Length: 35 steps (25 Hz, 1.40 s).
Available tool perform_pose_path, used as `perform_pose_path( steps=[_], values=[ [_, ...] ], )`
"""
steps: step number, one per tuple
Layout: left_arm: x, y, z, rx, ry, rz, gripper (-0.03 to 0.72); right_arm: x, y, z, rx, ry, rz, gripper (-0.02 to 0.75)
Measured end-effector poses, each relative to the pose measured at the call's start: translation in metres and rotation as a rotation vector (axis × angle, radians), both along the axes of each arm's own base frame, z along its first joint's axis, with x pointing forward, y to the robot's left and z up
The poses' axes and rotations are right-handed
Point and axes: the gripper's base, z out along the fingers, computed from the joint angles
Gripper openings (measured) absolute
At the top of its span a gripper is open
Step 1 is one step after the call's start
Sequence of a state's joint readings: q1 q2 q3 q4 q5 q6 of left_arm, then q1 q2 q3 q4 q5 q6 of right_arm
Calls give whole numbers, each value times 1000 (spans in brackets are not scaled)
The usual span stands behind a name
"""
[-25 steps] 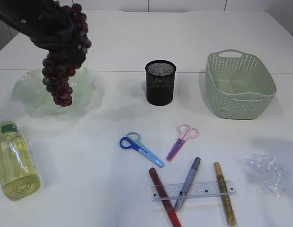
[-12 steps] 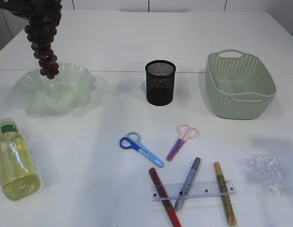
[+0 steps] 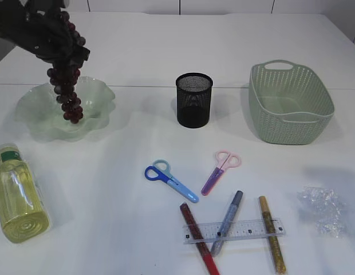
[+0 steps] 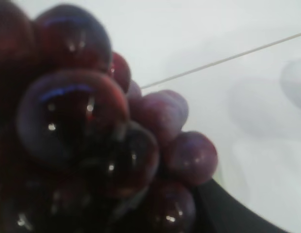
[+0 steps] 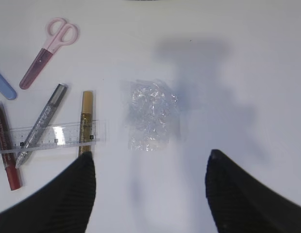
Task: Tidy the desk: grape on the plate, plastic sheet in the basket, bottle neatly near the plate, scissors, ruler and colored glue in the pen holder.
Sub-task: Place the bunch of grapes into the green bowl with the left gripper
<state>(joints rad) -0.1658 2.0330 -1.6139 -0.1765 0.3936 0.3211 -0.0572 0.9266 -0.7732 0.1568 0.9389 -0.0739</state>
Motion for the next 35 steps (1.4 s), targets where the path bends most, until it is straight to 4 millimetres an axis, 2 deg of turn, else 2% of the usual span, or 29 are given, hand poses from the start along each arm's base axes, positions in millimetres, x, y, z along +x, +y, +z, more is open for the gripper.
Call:
perform_pose_path(
  steps=[5, 8, 14, 16, 18, 25, 31, 35],
  values=[
    [6, 8, -21, 6, 40, 20, 253, 0, 0, 0, 2, 2, 0, 549],
    [7, 8, -25, 8, 51, 20, 304, 0, 0, 0, 2, 2, 0, 549],
    [5, 8, -27, 10, 75, 16, 546, 0, 0, 0, 2, 3, 0, 549],
    [5, 8, -27, 11, 84, 14, 600, 0, 0, 0, 2, 6, 1, 549],
    [4, 8, -26, 12, 96, 12, 622, 0, 0, 0, 2, 6, 1, 549],
    [-13, 8, -1, 14, 157, -11, 620, -1, 0, -1, 3, 13, 2, 549],
    [-48, 11, 21, 48, 387, -65, 474, -1, 0, -1, 3, 13, 2, 548],
    [-69, 16, 41, 71, 479, -37, 441, -1, 0, -1, -2, 10, 9, 549]
  ],
)
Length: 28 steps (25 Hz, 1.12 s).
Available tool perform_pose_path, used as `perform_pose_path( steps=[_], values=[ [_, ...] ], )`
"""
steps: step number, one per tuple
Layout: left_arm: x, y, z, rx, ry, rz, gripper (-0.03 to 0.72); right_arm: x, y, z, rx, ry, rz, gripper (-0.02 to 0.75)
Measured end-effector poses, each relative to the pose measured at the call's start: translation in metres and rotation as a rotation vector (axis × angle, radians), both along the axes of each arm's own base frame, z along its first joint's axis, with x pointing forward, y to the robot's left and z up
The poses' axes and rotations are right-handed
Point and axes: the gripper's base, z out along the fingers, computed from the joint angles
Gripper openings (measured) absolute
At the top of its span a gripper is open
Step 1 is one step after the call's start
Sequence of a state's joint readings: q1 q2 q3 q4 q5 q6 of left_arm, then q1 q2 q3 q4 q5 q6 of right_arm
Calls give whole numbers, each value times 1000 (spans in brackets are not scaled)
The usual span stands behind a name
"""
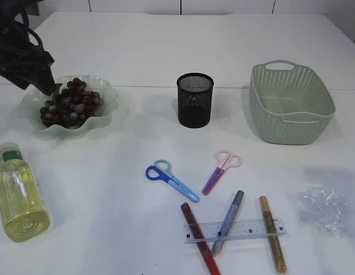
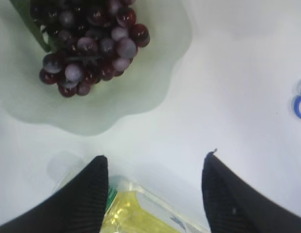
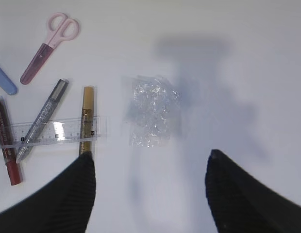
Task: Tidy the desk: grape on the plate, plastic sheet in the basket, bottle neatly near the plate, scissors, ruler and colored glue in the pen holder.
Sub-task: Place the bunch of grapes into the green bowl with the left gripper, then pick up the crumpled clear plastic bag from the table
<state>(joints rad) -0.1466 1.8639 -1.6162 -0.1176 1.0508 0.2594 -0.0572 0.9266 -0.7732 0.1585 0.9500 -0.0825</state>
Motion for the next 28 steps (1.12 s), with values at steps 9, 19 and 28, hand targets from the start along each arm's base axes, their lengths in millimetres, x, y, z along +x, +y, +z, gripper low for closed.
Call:
perform_pose_path(
  steps=[9, 19, 28],
  values=[
    [-44, 17, 33, 56, -9, 89, 436, 0, 5, 2, 66, -5, 1, 549],
    [-113, 31, 22, -3, 58, 183, 436, 1, 6, -2, 88, 37, -7, 544],
    [-133, 31, 23, -15, 110, 187, 435, 25, 15, -26, 25, 187, 56, 489]
  ],
)
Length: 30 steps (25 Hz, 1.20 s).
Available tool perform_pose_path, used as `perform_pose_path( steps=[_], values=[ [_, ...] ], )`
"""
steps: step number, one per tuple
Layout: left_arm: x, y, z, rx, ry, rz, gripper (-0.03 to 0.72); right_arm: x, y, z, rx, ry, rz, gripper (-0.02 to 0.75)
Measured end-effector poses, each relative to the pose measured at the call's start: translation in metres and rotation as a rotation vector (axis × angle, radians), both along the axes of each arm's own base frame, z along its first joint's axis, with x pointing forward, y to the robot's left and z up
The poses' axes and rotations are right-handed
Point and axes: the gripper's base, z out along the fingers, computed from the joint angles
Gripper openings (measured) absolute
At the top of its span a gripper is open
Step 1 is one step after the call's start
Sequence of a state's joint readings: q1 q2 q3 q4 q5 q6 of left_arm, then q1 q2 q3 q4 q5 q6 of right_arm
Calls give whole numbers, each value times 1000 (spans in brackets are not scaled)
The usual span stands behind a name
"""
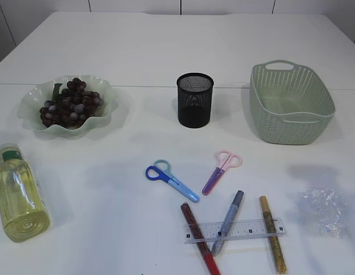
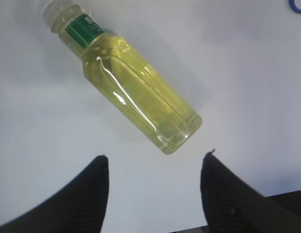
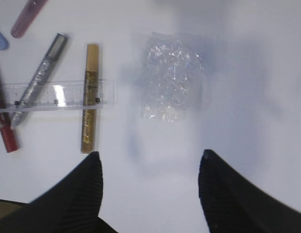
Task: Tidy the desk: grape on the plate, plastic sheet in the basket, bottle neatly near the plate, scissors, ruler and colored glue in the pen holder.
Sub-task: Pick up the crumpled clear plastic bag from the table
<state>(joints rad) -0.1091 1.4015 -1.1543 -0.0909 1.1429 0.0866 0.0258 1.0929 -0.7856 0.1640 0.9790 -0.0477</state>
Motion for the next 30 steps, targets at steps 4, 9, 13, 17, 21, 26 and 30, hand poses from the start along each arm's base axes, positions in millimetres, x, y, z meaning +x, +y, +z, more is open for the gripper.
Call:
perform_pose_path(
  steps=[4, 9, 13, 17, 21, 26, 30],
  values=[
    [-3, 0, -1, 3, 33, -1, 436, 19, -1, -24, -48, 90, 15, 489],
    [-7, 0, -1, -1, 74, -4, 435, 45, -2, -51, -67, 149, 12, 493],
    [-7, -2, -1, -20, 78, -2, 435, 65, -2, -62, -78, 169, 32, 577],
    [-7, -4, -1, -46, 82, 1, 435, 85, -1, -72, -85, 181, 50, 639],
    [-7, -5, -1, -57, 84, 3, 435, 101, 0, -83, -93, 200, 78, 648],
    [-7, -5, -1, -59, 85, 3, 435, 108, 0, -103, -94, 257, 83, 649],
    [-7, -5, -1, -59, 85, 3, 435, 111, 0, -116, -96, 291, 85, 649]
  ],
)
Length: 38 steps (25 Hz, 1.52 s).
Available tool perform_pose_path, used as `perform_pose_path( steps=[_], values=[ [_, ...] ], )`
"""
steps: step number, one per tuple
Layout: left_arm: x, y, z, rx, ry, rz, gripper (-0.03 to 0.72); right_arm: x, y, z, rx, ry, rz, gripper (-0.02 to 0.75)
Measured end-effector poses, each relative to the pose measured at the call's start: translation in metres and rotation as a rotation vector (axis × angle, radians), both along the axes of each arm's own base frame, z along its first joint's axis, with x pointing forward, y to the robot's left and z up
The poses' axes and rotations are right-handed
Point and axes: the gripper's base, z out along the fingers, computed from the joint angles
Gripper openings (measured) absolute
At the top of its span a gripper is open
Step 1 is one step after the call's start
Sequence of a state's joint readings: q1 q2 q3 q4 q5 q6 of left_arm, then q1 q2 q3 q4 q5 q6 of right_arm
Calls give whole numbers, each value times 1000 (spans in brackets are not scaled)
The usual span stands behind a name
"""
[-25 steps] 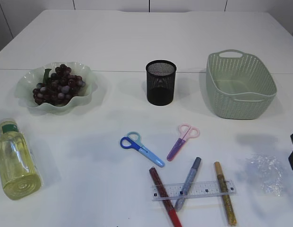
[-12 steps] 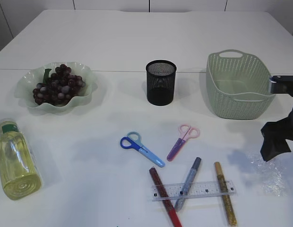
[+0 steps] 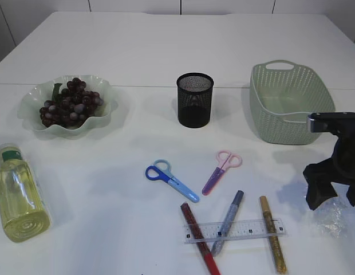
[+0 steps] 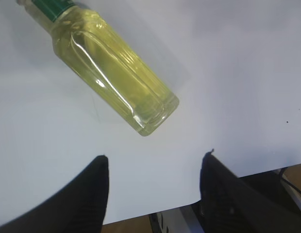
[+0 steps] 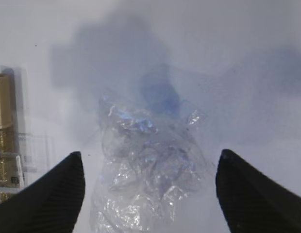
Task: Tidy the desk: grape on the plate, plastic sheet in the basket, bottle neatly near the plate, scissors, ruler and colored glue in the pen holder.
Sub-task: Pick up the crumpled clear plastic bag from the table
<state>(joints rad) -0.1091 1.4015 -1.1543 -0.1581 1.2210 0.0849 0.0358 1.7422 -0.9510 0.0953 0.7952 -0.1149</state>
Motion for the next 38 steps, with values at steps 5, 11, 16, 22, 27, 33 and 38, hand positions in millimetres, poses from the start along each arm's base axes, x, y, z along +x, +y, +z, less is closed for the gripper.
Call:
perform_pose_path(
  steps=[5, 11, 16, 22, 27, 33, 38],
  values=[
    [0, 0, 0, 0, 0, 0, 435, 4, 0, -12, -4, 10, 0, 649],
    [0, 0, 0, 0, -2, 0, 435, 6, 0, -23, -6, 28, 2, 636],
    [0, 0, 0, 0, -2, 0, 435, 7, 0, -26, -6, 32, 1, 531],
    [0, 0, 0, -2, -3, 1, 435, 7, 0, -26, -6, 32, 1, 337],
    [0, 0, 0, -2, -3, 1, 435, 7, 0, -26, -6, 32, 1, 252],
    [0, 0, 0, -2, -5, 1, 435, 13, 3, -1, 33, -49, -29, 241],
    [1, 0, 0, -3, -12, 2, 435, 34, 7, 52, 77, -213, -45, 239]
  ],
)
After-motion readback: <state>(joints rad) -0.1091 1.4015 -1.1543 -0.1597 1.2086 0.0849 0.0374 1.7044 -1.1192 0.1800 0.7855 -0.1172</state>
